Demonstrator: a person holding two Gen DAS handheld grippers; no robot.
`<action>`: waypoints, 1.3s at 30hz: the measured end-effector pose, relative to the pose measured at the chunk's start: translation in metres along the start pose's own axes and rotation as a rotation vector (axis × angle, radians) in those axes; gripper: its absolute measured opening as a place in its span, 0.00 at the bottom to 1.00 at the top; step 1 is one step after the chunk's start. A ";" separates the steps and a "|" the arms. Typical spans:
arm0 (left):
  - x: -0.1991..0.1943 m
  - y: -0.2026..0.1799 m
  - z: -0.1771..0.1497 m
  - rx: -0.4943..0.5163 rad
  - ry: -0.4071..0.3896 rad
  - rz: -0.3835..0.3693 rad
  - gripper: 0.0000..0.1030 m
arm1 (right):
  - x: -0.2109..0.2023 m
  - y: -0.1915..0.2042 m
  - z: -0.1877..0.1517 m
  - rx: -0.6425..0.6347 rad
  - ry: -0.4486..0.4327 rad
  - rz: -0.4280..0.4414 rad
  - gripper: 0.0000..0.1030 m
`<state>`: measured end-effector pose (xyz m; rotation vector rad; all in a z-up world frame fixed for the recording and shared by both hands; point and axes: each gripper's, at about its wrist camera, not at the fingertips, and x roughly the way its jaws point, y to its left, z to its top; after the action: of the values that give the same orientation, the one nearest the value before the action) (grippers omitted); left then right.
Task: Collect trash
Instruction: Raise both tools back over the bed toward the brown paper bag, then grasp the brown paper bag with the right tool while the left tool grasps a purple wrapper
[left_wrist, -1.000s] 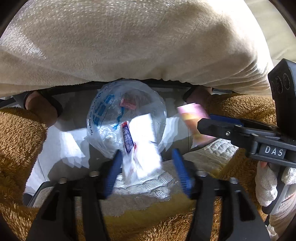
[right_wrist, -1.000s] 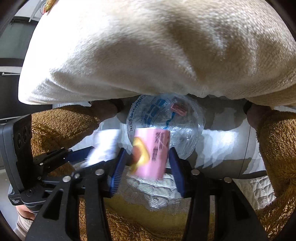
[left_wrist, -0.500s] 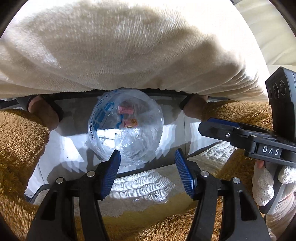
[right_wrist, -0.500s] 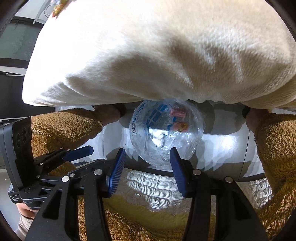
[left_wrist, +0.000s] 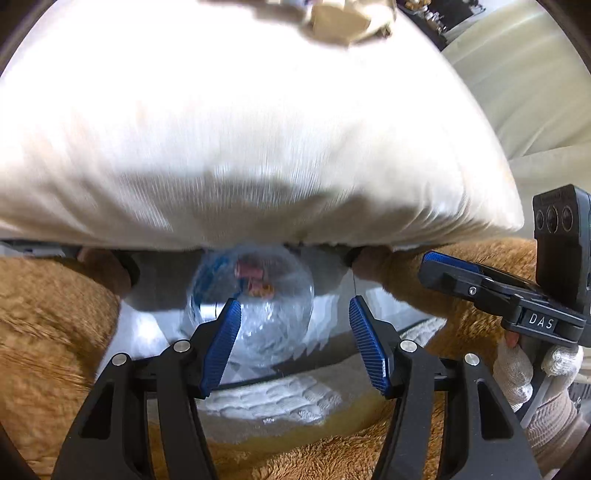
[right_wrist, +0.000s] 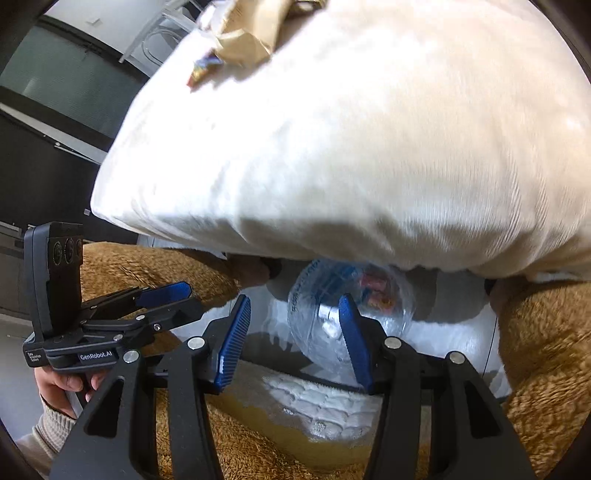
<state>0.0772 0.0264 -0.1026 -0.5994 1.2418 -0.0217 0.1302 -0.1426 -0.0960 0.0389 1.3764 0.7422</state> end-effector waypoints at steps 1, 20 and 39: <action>-0.005 -0.001 0.003 0.003 -0.014 0.000 0.58 | -0.006 0.003 0.003 -0.012 -0.020 0.001 0.49; -0.074 -0.001 0.081 0.035 -0.232 -0.022 0.58 | -0.052 0.048 0.101 -0.330 -0.313 -0.060 0.49; -0.078 0.023 0.127 0.013 -0.259 -0.004 0.58 | 0.003 0.071 0.163 -0.739 -0.390 -0.273 0.92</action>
<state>0.1568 0.1245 -0.0202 -0.5743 0.9893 0.0437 0.2437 -0.0226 -0.0304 -0.5489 0.6625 0.9135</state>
